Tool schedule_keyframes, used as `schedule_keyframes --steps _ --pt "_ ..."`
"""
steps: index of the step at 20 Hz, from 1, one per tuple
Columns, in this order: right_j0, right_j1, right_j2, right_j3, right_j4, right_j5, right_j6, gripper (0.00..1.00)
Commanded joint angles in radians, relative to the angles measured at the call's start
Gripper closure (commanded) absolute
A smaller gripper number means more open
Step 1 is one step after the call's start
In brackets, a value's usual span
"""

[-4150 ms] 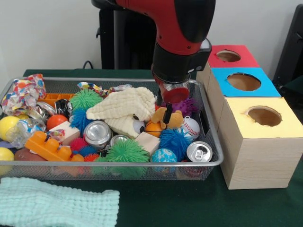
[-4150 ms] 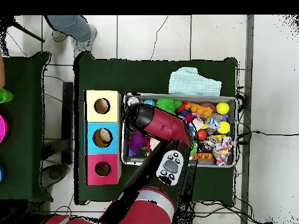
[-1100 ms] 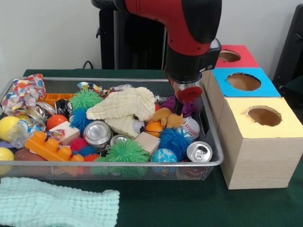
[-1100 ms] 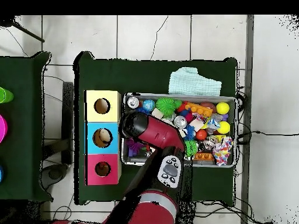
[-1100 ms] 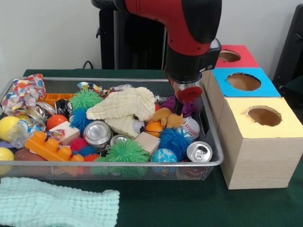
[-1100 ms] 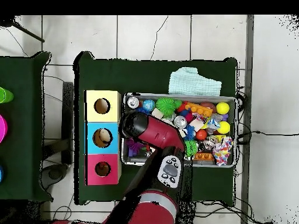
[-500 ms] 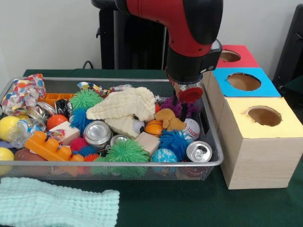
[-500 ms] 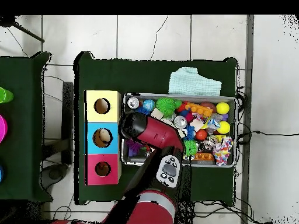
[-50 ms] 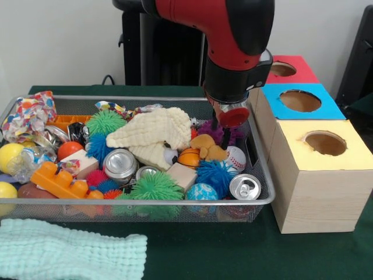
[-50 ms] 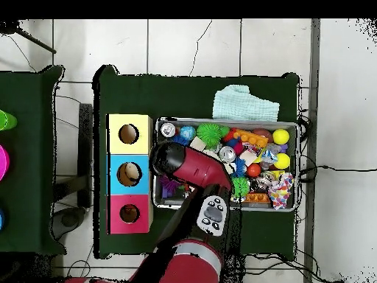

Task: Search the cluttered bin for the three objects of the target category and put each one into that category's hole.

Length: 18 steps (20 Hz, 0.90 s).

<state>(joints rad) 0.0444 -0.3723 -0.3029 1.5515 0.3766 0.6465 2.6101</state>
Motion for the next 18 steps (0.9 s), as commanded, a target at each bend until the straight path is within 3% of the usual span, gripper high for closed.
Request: schedule_keyframes --steps 1,6,13,18 --pt "-0.055 0.143 0.057 -0.129 -0.066 -0.045 0.009 0.0" --pt "-0.081 0.23 0.03 -0.283 -0.106 -0.021 -0.018 0.0" --pt "-0.159 0.362 0.061 -0.506 -0.165 -0.008 -0.099 0.0" --pt "-0.164 0.399 0.042 -0.589 -0.21 0.001 -0.071 0.0"
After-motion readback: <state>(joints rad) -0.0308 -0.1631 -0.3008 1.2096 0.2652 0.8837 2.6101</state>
